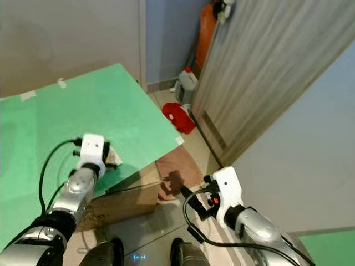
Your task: Hang keys on a hook
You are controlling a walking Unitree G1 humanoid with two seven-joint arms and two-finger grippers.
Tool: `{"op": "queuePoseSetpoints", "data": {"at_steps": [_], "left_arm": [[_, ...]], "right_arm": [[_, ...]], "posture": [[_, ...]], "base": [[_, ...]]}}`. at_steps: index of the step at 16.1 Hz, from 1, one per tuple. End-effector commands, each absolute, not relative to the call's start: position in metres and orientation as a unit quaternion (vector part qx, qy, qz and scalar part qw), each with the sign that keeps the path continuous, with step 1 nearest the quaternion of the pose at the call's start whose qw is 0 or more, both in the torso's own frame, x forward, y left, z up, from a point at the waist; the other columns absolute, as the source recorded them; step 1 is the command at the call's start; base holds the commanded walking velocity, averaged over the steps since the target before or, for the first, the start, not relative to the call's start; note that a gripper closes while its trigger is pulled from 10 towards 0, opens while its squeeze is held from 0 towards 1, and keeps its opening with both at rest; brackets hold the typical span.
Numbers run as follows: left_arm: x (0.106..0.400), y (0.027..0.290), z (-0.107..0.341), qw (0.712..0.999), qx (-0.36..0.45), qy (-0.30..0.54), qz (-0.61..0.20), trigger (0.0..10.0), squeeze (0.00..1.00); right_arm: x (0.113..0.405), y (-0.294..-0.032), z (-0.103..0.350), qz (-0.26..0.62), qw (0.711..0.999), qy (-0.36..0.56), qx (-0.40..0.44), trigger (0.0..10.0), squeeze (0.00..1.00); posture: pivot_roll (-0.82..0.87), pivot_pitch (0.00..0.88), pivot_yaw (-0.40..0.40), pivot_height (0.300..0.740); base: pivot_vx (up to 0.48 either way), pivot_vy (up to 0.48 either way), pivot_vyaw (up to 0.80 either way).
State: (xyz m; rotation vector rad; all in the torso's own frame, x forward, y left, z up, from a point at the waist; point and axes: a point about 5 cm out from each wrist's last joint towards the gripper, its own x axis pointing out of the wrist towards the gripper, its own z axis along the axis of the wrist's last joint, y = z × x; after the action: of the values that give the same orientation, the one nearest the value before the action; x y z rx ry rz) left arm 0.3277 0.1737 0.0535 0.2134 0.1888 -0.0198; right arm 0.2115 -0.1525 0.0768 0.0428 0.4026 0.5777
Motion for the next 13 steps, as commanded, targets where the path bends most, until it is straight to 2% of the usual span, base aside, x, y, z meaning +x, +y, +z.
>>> {"op": "queuePoseSetpoints", "data": {"at_steps": [1, 4, 5, 6, 10, 13], "left_arm": [[0.327, 0.169, 0.054, 0.99, 0.106, 0.088, -0.021, 0.0, 0.0], [0.323, 0.164, 0.049, 0.985, 0.126, 0.108, -0.045, 0.0, 0.0], [0.317, 0.159, 0.042, 0.982, 0.141, 0.116, -0.045, 8.8, 0.0], [0.307, 0.152, 0.034, 0.981, 0.143, 0.121, -0.05, 10.0, 1.0], [0.298, 0.141, 0.024, 0.976, 0.158, 0.131, -0.077, 10.0, 1.0], [0.292, 0.14, 0.016, 0.966, 0.199, 0.139, -0.088, 10.0, 1.0]], "right_arm": [[0.211, -0.154, 0.071, 0.279, 0.938, 0.205, 0.018, 10.0, 0.0], [0.218, -0.148, 0.069, 0.282, 0.939, 0.197, 0.021, 10.0, 0.0], [0.218, -0.146, 0.069, 0.283, 0.939, 0.196, 0.02, 10.0, 0.0], [0.219, -0.147, 0.068, 0.282, 0.939, 0.195, 0.02, 10.0, 0.0], [0.221, -0.149, 0.068, 0.286, 0.938, 0.193, 0.019, 10.0, 0.0], [0.221, -0.152, 0.069, 0.292, 0.936, 0.194, 0.018, 10.0, 0.0]], "posture": [[-0.07, 0.123, -0.091, 0.74], [-0.06, 0.112, -0.088, 0.74], [-0.06, 0.112, -0.088, 0.74], [-0.06, 0.111, -0.088, 0.74], [-0.06, 0.109, -0.092, 0.74], [-0.06, 0.11, -0.095, 0.74]], "base": [[0.0, 0.0, 0.0], [0.0, 0.0, 0.0], [0.0, 0.0, 0.0], [0.0, 0.0, 0.0], [0.0, 0.0, 0.0], [0.0, 0.0, 0.0]]}}
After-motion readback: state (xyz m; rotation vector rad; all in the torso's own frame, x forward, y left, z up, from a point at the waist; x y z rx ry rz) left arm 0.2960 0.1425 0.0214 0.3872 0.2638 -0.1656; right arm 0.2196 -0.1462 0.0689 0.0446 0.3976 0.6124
